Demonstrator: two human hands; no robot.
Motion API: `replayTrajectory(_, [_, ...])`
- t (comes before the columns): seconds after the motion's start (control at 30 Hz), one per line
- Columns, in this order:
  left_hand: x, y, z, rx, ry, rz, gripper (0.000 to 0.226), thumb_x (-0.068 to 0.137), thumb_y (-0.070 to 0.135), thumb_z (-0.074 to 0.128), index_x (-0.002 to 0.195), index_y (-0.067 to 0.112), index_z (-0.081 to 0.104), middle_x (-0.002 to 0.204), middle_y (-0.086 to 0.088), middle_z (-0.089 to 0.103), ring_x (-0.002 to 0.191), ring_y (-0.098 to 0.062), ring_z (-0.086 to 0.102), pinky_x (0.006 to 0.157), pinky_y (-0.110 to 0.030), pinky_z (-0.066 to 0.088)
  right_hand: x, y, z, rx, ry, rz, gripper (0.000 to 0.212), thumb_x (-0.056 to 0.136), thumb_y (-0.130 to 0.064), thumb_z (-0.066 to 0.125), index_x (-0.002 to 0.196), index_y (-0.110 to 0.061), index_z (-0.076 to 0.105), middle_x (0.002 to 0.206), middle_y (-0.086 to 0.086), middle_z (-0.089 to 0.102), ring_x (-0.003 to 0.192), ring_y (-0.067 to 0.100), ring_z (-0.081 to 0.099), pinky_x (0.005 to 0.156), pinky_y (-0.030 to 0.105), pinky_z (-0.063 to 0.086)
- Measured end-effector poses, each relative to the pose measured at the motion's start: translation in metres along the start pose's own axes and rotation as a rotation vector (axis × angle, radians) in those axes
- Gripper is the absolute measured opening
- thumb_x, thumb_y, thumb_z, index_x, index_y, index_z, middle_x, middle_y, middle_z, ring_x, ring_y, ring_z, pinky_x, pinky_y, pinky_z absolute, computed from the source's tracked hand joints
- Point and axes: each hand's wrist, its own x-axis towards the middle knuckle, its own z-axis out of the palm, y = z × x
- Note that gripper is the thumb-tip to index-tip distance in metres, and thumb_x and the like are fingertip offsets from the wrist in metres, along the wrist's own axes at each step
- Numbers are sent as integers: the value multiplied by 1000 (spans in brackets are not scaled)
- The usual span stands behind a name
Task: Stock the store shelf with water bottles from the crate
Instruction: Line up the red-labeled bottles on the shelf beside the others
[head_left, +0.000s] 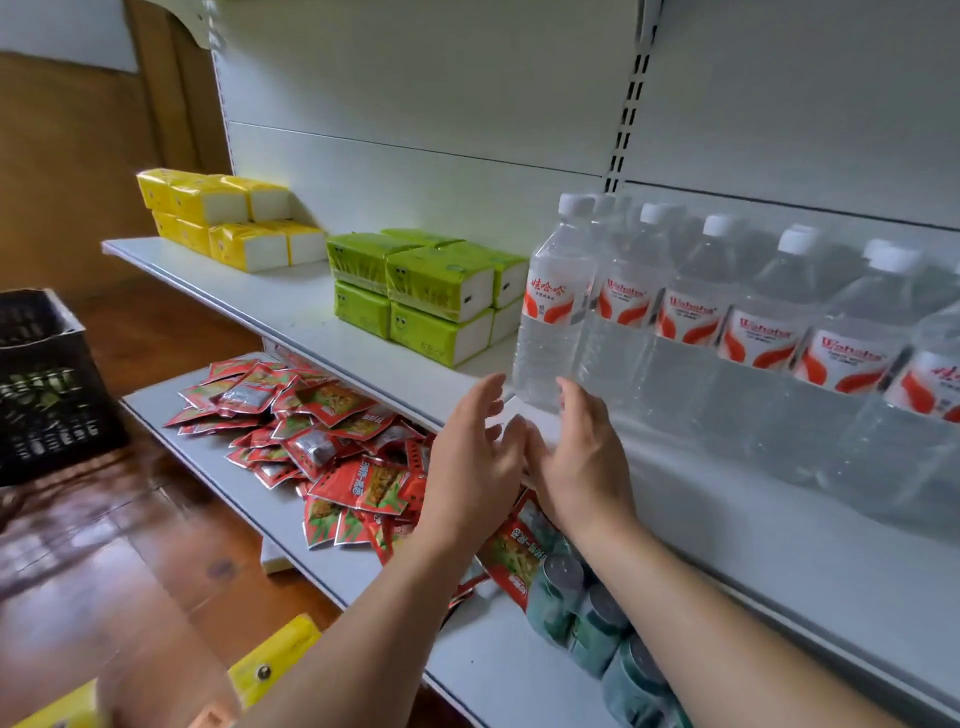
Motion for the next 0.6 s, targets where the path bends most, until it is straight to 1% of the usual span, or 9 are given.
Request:
replayTrajectory(0.1, [-40,-3,-25,13,142,-17,35,91,19,61,126,25,58,112,8,67,101,-5,64,88,-31,55,-33,-12,2,68,42,-178,43,93,-24,65,131,-7,56,122,12,61,112,27,60,91,37,49])
replayTrajectory(0.17, [-65,-8,-47,51,204,-51,29,91,14,62,118,22,61,101,8,68,92,-6,65,84,-34,54,-64,-24,8,138,30,-307,39,90,-22,64,125,-5,61,117,11,63,109,25,60,94,30,46])
replayTrajectory(0.23, [-95,-10,-73,82,235,-113,25,91,12,62,113,25,61,93,9,68,87,-8,65,82,-35,54,-98,-39,14,198,-43,-389,39,89,-22,63,124,-4,61,118,10,63,110,24,59,98,26,43])
replayTrajectory(0.3, [-129,-12,-99,114,259,-172,24,90,21,60,111,33,58,90,10,68,87,-10,66,83,-38,55,-130,-56,20,241,-129,-440,40,90,-23,63,124,-4,61,118,11,62,109,26,60,98,30,44])
replayTrajectory(0.37, [-167,-12,-125,145,290,-245,25,87,27,57,110,37,57,88,14,68,88,-13,67,85,-41,56,-161,-70,25,264,-222,-491,41,91,-27,60,125,-4,60,119,11,62,108,28,60,97,36,46])
replayTrajectory(0.43, [-204,-11,-150,189,323,-311,27,86,28,58,112,32,59,88,13,68,90,-13,67,87,-39,55,-190,-83,29,288,-316,-522,44,91,-33,55,126,-6,59,119,11,62,109,29,60,95,38,48])
replayTrajectory(0.5, [-246,-9,-176,260,345,-396,27,89,26,60,116,25,60,90,10,68,90,-12,66,87,-33,52,-220,-95,32,310,-393,-531,44,91,-33,55,126,-7,59,118,10,62,108,29,60,93,40,50])
replayTrajectory(0.53, [-268,-9,-190,299,351,-457,26,92,22,61,118,23,60,91,9,68,90,-12,65,86,-31,51,-236,-102,34,318,-420,-545,42,91,-31,57,125,-7,60,117,10,63,107,30,61,93,40,50])
replayTrajectory(0.6, [-315,-14,-215,377,362,-615,23,95,17,59,117,22,60,93,7,67,93,-15,65,87,-32,51,-270,-113,39,331,-473,-602,41,90,-29,57,123,-6,61,115,12,64,105,31,61,94,38,48])
